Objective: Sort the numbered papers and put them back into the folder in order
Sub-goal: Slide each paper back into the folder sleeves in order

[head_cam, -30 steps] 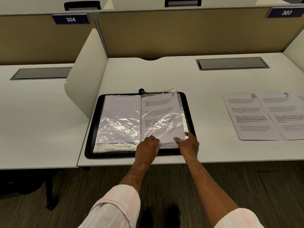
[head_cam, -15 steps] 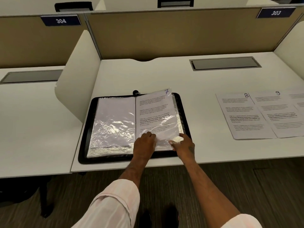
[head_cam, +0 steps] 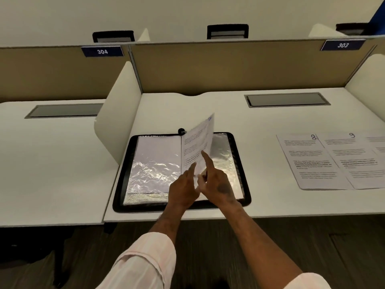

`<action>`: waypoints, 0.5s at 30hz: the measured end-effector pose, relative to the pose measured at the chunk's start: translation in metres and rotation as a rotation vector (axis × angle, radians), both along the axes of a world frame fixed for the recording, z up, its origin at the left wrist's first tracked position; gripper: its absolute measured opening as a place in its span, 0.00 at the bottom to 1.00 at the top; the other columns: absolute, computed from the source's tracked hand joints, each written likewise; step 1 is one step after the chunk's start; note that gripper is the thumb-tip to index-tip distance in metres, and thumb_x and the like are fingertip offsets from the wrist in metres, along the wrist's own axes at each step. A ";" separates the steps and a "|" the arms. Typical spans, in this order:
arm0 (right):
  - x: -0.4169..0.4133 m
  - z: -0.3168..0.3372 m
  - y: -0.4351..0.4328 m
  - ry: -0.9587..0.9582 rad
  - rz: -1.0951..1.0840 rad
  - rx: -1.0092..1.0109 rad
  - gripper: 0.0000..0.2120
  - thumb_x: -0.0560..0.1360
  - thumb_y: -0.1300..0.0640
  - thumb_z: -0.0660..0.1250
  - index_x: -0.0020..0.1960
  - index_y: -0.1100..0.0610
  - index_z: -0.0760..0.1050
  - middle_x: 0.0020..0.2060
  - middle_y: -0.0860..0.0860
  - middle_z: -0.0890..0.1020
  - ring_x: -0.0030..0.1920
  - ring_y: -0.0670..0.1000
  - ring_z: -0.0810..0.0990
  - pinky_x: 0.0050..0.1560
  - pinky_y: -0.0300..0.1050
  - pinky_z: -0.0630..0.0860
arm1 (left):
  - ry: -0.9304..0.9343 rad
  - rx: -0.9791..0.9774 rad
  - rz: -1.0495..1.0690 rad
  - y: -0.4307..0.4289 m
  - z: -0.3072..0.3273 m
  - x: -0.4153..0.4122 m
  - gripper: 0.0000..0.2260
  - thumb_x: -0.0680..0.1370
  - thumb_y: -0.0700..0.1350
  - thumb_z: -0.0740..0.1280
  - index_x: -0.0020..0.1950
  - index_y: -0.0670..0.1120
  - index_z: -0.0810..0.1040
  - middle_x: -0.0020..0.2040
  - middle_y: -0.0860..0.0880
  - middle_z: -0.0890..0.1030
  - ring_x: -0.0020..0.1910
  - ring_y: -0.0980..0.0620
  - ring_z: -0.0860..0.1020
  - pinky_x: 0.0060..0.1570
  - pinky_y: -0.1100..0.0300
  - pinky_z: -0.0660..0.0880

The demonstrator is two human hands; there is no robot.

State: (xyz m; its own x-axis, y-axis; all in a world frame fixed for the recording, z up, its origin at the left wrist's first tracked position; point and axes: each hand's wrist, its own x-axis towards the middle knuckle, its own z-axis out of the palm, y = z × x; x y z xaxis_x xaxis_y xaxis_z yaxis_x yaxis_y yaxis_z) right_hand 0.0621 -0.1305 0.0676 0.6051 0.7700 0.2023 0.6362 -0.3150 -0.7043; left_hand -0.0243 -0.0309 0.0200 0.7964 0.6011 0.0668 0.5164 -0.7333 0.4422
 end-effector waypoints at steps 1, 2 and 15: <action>-0.007 0.004 0.008 -0.079 0.053 0.013 0.39 0.76 0.60 0.67 0.79 0.48 0.48 0.43 0.54 0.83 0.36 0.49 0.82 0.44 0.44 0.82 | -0.041 -0.013 0.059 0.005 0.008 -0.006 0.34 0.78 0.55 0.66 0.79 0.51 0.54 0.67 0.48 0.77 0.56 0.47 0.81 0.52 0.51 0.79; -0.014 0.008 0.014 -0.147 0.106 0.024 0.39 0.76 0.59 0.67 0.78 0.47 0.48 0.41 0.53 0.84 0.36 0.49 0.82 0.43 0.44 0.82 | -0.081 -0.044 0.116 0.009 0.015 -0.012 0.32 0.79 0.53 0.65 0.79 0.52 0.53 0.64 0.48 0.79 0.53 0.47 0.82 0.51 0.51 0.79; -0.068 -0.057 0.059 -0.179 0.210 -0.571 0.35 0.79 0.37 0.55 0.79 0.50 0.47 0.78 0.56 0.51 0.78 0.57 0.51 0.75 0.55 0.57 | -0.002 -0.078 0.430 0.090 0.008 -0.134 0.19 0.82 0.40 0.59 0.72 0.52 0.71 0.62 0.47 0.81 0.57 0.48 0.79 0.57 0.55 0.75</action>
State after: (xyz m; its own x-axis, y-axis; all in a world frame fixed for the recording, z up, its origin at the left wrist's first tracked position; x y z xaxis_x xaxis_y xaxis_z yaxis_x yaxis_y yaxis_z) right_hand -0.0056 -0.0716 0.0104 0.4240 0.8852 -0.1915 0.8178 -0.4650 -0.3390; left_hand -0.1586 0.0592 0.0278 0.4727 0.8812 0.0099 0.7663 -0.4166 0.4892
